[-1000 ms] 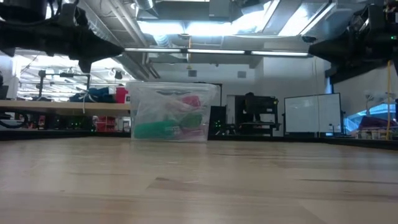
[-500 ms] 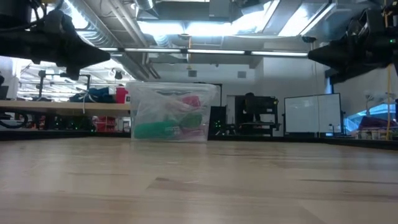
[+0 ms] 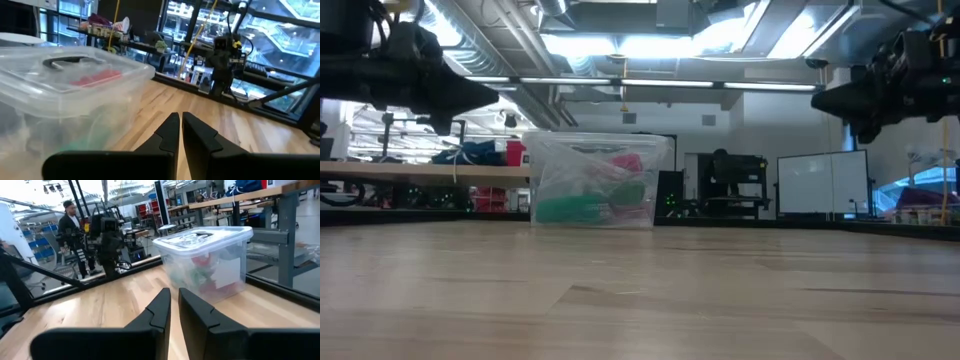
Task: Roll bandage
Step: Return to Home Position
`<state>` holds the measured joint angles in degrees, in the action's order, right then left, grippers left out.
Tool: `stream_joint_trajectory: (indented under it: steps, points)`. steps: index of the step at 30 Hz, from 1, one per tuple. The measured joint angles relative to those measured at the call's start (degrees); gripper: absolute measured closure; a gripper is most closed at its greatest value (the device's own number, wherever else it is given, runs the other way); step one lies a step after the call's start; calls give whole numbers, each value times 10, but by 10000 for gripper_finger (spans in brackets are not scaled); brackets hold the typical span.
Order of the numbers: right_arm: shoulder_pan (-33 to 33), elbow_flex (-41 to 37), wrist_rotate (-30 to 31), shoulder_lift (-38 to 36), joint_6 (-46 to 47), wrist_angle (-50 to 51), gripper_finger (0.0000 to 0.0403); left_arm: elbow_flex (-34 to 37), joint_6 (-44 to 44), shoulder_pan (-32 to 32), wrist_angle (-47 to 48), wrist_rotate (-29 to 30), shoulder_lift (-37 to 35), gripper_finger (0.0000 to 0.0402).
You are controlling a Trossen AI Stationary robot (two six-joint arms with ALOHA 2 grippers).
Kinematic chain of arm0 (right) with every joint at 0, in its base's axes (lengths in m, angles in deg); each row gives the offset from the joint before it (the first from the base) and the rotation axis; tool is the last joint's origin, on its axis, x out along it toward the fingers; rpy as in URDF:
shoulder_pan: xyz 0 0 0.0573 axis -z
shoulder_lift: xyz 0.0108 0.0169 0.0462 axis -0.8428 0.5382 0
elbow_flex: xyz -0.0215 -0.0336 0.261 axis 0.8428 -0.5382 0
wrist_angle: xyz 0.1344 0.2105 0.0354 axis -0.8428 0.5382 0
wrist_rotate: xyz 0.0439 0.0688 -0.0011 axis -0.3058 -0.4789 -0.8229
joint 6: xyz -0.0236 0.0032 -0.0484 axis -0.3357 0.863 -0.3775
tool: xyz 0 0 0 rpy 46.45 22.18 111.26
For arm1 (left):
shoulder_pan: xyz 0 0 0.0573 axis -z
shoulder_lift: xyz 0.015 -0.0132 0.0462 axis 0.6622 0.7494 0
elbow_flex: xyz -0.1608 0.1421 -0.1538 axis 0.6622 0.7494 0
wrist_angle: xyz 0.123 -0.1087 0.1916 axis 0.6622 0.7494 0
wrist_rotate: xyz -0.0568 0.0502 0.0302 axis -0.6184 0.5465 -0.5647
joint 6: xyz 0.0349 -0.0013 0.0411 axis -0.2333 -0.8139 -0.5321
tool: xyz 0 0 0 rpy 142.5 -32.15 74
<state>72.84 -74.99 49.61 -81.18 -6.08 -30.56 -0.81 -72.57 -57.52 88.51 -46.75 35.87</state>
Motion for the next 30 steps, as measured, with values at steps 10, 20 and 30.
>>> stream_joint_trajectory:
  steps: [10, 20, 30]
  points:
    - [0, -1, -17, 0, 0, 4, 361, 3, 2, -3, -11, 15, 0, 386]
    - [0, -1, -14, 0, 1, 6, 361, 3, 15, -3, -10, 13, 1, 386]
    - [0, -2, -13, 0, 1, 7, 361, 3, 15, -3, -10, 14, 1, 386]
